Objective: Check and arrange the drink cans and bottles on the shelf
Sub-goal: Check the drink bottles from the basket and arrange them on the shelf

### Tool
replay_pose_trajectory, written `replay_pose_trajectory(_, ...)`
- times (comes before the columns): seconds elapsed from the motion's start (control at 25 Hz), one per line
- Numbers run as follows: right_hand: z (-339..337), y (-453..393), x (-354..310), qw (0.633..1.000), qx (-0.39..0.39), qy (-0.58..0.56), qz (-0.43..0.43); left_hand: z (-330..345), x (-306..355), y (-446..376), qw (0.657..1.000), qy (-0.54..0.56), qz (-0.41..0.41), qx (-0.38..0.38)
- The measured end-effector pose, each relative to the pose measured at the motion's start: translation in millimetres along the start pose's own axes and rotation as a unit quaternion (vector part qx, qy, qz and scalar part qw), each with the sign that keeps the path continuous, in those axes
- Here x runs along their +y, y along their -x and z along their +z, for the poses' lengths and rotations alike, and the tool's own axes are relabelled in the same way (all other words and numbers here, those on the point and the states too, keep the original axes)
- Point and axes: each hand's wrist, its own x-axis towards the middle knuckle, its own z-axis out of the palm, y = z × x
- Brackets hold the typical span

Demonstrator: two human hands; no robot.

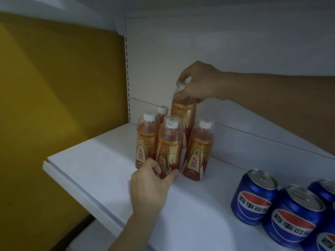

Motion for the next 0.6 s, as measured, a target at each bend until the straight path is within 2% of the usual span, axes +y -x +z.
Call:
replay_pose_trajectory(0.4, 38.7, -1.7, 26.4, 0.995, -0.077, 0.066, 0.014, 3.2, -4.2, -2.1, 0.999, 0.024, 0.013, -0.016)
replay_pose_trajectory(0.6, 47.2, -2.0, 29.9, 0.992, -0.109, 0.056, 0.029, 4.0, -5.0, -2.9, 0.999, 0.031, 0.011, -0.021)
